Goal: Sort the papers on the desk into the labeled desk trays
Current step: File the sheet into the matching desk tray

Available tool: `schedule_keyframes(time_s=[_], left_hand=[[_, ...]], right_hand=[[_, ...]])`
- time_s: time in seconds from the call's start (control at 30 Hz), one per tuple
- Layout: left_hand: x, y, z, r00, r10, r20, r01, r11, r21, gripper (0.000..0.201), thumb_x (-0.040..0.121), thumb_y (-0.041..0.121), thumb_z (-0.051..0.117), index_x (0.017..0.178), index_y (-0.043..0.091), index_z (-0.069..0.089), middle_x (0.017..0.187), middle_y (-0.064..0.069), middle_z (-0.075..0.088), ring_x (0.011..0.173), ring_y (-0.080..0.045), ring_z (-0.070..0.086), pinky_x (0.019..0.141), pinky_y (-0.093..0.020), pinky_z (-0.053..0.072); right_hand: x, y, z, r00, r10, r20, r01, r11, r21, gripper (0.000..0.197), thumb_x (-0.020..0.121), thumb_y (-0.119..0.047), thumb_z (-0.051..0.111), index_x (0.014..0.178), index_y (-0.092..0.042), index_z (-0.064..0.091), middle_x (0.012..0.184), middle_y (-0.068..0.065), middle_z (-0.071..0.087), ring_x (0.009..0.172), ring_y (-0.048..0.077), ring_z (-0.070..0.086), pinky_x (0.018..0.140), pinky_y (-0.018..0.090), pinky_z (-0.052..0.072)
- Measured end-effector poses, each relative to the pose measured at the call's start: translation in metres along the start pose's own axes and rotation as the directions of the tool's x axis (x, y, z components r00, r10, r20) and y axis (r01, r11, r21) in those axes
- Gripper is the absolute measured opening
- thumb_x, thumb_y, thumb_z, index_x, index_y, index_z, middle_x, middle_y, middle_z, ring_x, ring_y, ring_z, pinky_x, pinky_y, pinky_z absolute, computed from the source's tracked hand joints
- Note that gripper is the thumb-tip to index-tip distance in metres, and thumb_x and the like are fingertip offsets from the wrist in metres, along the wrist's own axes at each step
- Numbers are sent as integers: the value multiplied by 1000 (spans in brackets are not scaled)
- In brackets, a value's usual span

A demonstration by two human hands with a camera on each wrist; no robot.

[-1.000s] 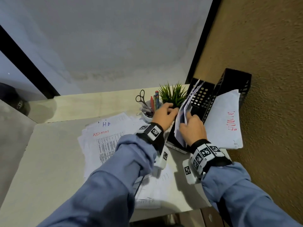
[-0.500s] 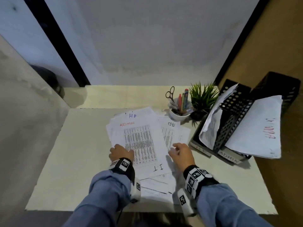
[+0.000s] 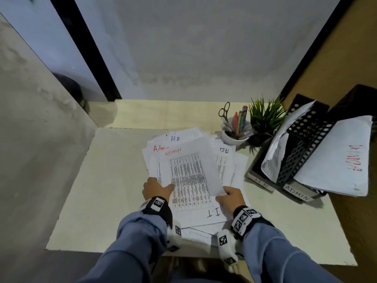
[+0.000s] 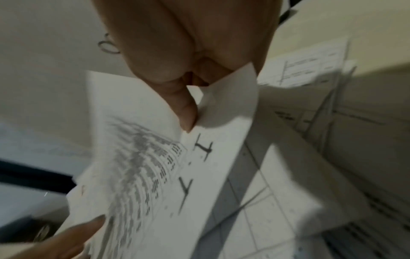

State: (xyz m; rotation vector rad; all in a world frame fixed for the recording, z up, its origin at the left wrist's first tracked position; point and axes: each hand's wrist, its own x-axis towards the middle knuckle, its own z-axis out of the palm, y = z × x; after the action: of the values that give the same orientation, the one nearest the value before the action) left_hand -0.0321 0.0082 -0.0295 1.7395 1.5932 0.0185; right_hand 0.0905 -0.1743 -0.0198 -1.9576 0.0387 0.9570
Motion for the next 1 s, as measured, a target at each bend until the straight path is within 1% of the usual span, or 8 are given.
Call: schedule_keyframes(time_s=[0.1,0.27,0.47,0.53,0.6,0.7,0.83,1.0], left_hand=[[2,2,-4,994,105,15,-97,956,-277,70,72,30,78,131,11,43,121,-5,52,113,-23,50,101,-42,42],[-3,20,-23,965,243,98,-164,849,-502,26,75,-20,53,72,4,61,62,-4,56,60,-20,50,55,-20,43],[1,17,-21,930,334,152,-222,843,-491,57,67,-26,50,40,21,66,87,-8,66,82,-27,59,67,-26,48],[8,16,-23,952,297,76,-239,874,-423,50,67,-22,55,47,21,69,94,-12,64,89,-28,59,78,-32,49],[16,15,-30,975,216,-58,-223,946,-234,21,76,-8,62,85,7,73,107,-18,62,99,-33,61,88,-38,48],[20,10,-32,996,-62,-67,45,974,-222,52,78,14,71,123,2,50,123,-19,53,111,-36,55,89,-37,43],[24,11,-35,995,-49,-87,29,976,-214,39,76,15,76,110,6,60,106,-15,65,93,-33,62,73,-30,44],[23,5,-40,972,200,-127,-211,974,-84,15,82,12,70,92,1,70,83,-18,66,75,-28,55,66,-26,37]], right_hand=[[0,4,-10,997,61,44,-69,974,214,31,75,27,52,90,4,65,91,14,63,87,28,57,86,32,44],[-11,-3,-20,997,37,61,-48,981,188,23,68,29,50,80,13,58,81,11,53,81,25,50,68,27,42],[-14,-25,-24,996,-82,20,74,959,274,12,78,10,55,71,0,54,48,-1,58,50,13,54,45,13,43],[-13,-27,-23,998,-64,22,54,951,305,11,75,9,57,71,1,63,49,2,61,53,19,56,47,17,47],[-14,-25,-20,998,-46,43,31,952,304,24,78,19,52,77,3,69,56,9,66,55,24,61,48,20,51],[-19,-23,-20,997,-55,55,37,957,286,32,81,26,45,93,8,67,50,2,64,48,13,61,42,12,44],[-20,-29,-16,997,-58,54,43,969,243,22,76,22,59,93,11,67,55,1,64,68,21,61,48,7,45],[-24,-36,-17,996,19,92,-42,965,257,18,77,21,56,94,15,61,84,15,65,75,23,62,64,26,45]])
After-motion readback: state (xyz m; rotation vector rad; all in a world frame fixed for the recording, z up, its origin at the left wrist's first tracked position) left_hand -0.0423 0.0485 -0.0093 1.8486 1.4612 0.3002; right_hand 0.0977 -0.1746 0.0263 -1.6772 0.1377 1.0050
